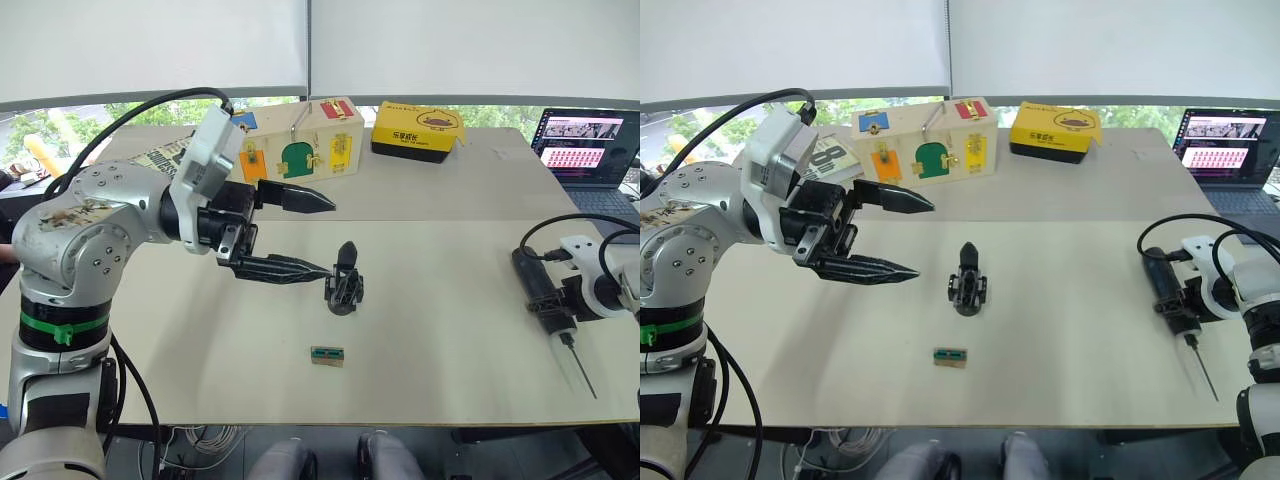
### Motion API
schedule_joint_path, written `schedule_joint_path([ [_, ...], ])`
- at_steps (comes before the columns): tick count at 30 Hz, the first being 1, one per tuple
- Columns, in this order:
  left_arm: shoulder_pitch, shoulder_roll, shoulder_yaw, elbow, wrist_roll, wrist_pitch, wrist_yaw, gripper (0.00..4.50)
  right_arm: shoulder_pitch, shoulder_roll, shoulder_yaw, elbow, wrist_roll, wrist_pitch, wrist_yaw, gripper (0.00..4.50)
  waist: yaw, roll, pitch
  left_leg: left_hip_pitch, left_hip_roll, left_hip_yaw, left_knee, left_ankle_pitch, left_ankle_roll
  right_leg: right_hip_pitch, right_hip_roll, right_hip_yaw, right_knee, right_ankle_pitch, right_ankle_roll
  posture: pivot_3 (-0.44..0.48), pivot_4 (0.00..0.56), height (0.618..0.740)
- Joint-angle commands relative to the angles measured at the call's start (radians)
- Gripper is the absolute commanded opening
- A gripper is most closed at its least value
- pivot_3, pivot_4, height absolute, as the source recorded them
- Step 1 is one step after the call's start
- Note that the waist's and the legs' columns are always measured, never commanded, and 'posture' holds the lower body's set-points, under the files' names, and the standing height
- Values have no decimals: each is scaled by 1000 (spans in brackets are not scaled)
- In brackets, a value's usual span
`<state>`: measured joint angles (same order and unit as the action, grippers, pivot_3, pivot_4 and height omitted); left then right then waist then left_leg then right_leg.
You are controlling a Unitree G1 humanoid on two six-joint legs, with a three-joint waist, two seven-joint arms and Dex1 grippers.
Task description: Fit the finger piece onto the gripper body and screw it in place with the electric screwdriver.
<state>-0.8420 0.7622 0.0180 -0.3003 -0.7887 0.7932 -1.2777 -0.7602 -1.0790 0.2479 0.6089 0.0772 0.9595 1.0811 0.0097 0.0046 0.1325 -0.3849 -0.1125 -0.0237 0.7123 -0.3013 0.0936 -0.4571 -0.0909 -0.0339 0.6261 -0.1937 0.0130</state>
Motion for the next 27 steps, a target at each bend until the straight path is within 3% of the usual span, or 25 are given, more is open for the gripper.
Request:
schedule_joint_path([
  [1,0,19,-1,-16,16,-51,-23,4500,17,-96,-4,-246,53,-142,229,1660,-1,6,3,-1,0,0,0,0,0,0,0,0,0,0,0,0,150,740],
  [4,3,25,-16,-9,35,-77,-41,4500,92,-135,8,-401,55,-176,284,1660,-1,8,5,-1,1,0,0,0,0,-1,1,0,1,0,0,0,150,740],
  [9,10,23,-51,5,84,-138,-68,4500,255,-137,24,-490,-33,-338,219,1660,14,8,5,-1,0,0,2,0,0,0,0,-1,1,0,1,0,150,740],
  [11,10,19,-55,6,86,-140,-68,4500,274,-131,30,-494,-46,-335,218,2717,14,8,5,-1,-1,0,3,0,0,0,-1,0,1,1,1,0,150,740],
  [16,12,18,-57,8,87,-149,-70,4500,201,-156,91,-502,-81,-282,345,4449,8,7,6,-1,-1,0,3,0,0,0,-1,0,1,1,2,0,150,740],
  [20,23,10,-65,4,92,-162,-63,4500,172,-167,148,-485,-120,-268,427,4484,3,7,6,-1,0,0,3,0,0,0,0,0,1,1,1,0,150,740],
  [27,28,4,-67,-1,93,-165,-53,4500,128,-103,200,-393,-197,-320,434,4484,2,6,6,0,0,0,3,0,0,1,0,0,1,1,1,0,150,740],
])
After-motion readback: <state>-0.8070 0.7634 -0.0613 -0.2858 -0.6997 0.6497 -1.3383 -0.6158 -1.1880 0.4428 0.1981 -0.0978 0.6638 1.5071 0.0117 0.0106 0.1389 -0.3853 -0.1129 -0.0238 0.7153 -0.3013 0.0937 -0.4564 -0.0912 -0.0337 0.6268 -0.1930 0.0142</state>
